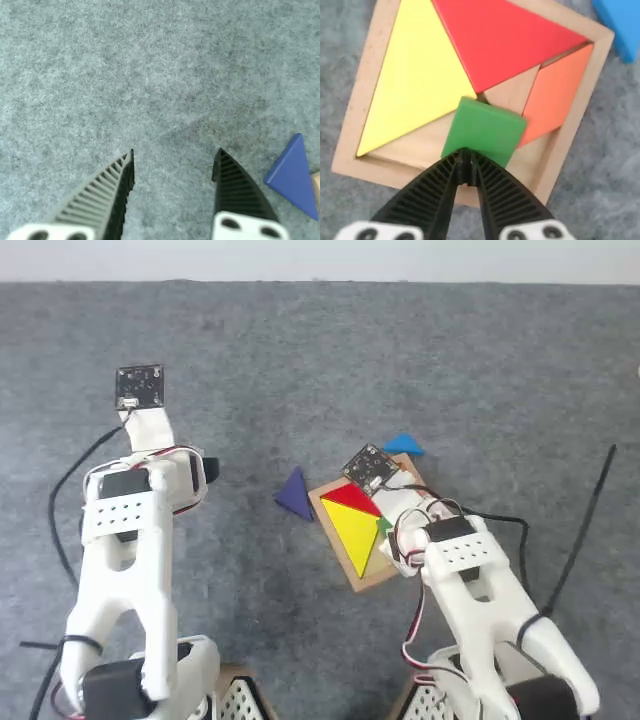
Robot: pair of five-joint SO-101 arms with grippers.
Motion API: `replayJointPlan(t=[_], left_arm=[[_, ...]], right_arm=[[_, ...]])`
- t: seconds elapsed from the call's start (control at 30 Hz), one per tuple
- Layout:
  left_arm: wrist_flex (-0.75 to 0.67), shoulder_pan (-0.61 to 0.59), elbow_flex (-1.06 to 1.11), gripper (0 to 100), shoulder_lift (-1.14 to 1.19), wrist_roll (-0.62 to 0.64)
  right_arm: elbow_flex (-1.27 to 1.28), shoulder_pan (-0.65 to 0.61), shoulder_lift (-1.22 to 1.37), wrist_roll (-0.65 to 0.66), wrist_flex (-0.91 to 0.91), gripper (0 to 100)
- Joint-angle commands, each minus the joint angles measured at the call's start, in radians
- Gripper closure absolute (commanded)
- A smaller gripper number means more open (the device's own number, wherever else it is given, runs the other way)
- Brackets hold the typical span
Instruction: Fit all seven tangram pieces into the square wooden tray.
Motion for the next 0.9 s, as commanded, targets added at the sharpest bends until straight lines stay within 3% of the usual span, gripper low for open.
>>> replayJointPlan(t=[0.0,0.13,0.3,0.53,0.7,0.87], left_arm=[[-0.017,0.005,-0.005,76,-0.005,-0.008],[-0.017,0.005,-0.005,76,-0.005,-0.008],[-0.017,0.005,-0.005,76,-0.005,-0.008],[-0.018,0.006,-0.005,76,-0.005,-0.008],[-0.017,0.006,0.001,76,-0.005,-0.008],[-0.018,0.021,0.004,76,-0.005,-0.008]], right_arm=[[0.008,-0.077,-0.019,0.078,-0.013,99.3],[0.051,-0.087,-0.030,0.153,-0.010,99.3],[0.055,-0.076,-0.102,0.147,0.028,99.3],[0.055,0.005,-0.395,-0.097,0.035,99.3],[0.057,0.015,-0.387,-0.123,0.019,99.3],[0.057,0.145,-0.240,-0.130,-0.015,99.3]])
